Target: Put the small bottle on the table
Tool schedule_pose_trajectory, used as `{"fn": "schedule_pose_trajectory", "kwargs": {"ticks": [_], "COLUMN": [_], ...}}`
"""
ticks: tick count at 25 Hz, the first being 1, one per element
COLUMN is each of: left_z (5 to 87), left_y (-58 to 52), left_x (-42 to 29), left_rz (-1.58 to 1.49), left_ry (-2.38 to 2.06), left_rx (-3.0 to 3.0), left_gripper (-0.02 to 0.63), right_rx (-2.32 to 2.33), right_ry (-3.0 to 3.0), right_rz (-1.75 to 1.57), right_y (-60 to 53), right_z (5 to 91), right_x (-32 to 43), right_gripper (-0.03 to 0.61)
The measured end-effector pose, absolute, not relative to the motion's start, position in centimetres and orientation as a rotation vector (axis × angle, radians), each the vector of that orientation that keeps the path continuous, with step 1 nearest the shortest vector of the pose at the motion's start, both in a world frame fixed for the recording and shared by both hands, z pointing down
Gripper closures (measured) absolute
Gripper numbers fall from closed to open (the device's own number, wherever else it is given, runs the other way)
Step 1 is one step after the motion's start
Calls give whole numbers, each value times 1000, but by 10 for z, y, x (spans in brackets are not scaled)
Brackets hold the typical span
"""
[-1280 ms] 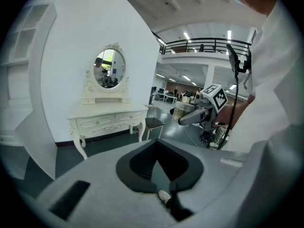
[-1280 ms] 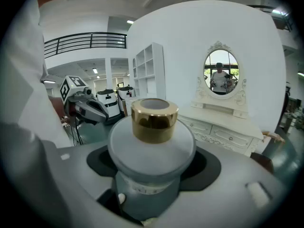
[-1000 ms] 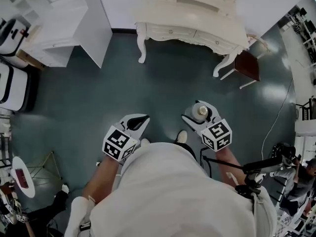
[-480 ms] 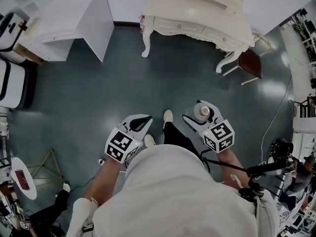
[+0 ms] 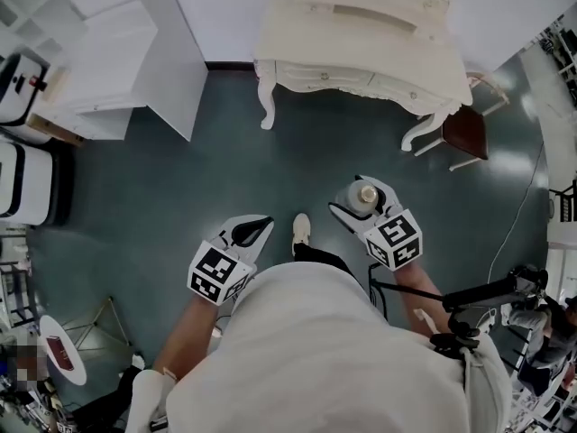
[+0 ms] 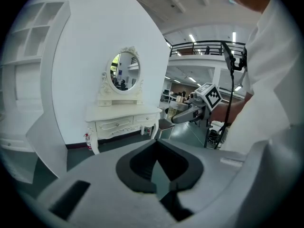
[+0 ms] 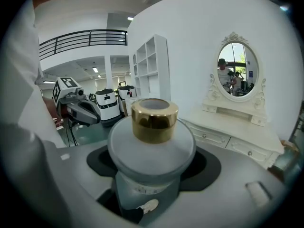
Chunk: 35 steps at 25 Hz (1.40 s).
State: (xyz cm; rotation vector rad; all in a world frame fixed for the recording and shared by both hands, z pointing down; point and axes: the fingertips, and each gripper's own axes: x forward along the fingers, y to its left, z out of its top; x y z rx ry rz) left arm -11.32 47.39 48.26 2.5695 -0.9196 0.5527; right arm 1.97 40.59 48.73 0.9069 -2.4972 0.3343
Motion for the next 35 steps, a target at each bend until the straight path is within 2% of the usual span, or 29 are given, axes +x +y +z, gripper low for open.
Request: {"fn": "schedule_pose_trajectory", "kwargs": {"ticks": [6, 14, 23, 35], "left_z": [460, 460, 475, 447], "left_y": [370, 285, 171, 2], "left_x": [-82, -56, -68, -105], "left_rz": [567, 558, 557, 575], "left_ry": [-938, -885, -747, -512], "left_rx": [2599, 2597, 2661, 2795], "left_gripper": [611, 611, 611, 611], "right_rx": [909, 956, 1075, 1288], "right_ry": [-2499, -2461, -2396, -2295], "right_rz": [296, 311, 352, 363], "right_y": [305, 216, 120, -59], "right_z": [481, 490, 500, 478], "right_x": [46, 70, 63, 47], "right_gripper": [236, 236, 236, 236]}}
